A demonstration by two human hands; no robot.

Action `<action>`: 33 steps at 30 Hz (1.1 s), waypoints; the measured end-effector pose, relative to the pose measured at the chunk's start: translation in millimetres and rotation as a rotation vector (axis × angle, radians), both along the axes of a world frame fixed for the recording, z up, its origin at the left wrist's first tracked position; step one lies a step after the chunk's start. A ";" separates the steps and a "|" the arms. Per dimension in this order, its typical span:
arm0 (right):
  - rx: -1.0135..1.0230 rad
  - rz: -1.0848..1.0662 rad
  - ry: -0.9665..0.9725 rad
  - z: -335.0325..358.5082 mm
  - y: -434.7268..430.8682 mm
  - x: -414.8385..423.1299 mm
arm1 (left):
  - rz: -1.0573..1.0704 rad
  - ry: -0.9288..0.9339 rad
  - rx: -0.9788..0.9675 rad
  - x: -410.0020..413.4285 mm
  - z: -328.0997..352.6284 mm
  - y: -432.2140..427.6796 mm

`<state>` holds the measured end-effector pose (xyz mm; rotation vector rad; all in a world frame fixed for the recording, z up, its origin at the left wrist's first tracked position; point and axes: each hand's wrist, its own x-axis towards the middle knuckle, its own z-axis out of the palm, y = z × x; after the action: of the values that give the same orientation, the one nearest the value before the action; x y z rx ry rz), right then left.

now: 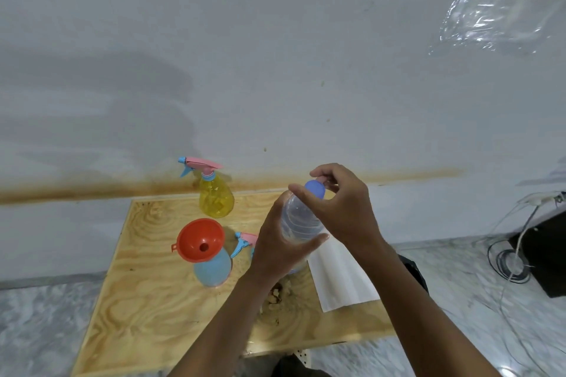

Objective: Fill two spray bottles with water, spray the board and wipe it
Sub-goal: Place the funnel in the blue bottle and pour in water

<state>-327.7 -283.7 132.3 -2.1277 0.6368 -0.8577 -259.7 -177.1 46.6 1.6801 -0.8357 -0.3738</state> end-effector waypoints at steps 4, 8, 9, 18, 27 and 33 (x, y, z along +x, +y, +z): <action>0.060 0.016 0.102 6.0 -5.6 -4.3 | -0.003 -0.007 -0.010 4.5 1.6 2.0; 0.077 0.038 0.179 12.6 -8.0 -6.9 | 0.000 -0.003 -0.006 3.1 6.3 4.6; 0.068 0.042 0.195 14.7 -8.2 -7.5 | 0.003 0.001 -0.006 2.5 7.5 4.8; -0.127 0.134 0.353 34.5 -0.9 -5.6 | -0.007 -0.005 0.022 2.5 4.4 3.4; -0.266 0.088 0.543 41.7 -2.2 -4.6 | 0.001 0.019 0.024 3.6 -2.0 3.1; -0.325 0.306 0.634 55.7 -21.4 -12.0 | -0.008 0.054 0.008 1.3 5.4 6.6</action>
<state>-339.7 -305.1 188.0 -2.7263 0.4732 -0.1044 -258.3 -170.5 52.0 1.6674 -0.8016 -0.4268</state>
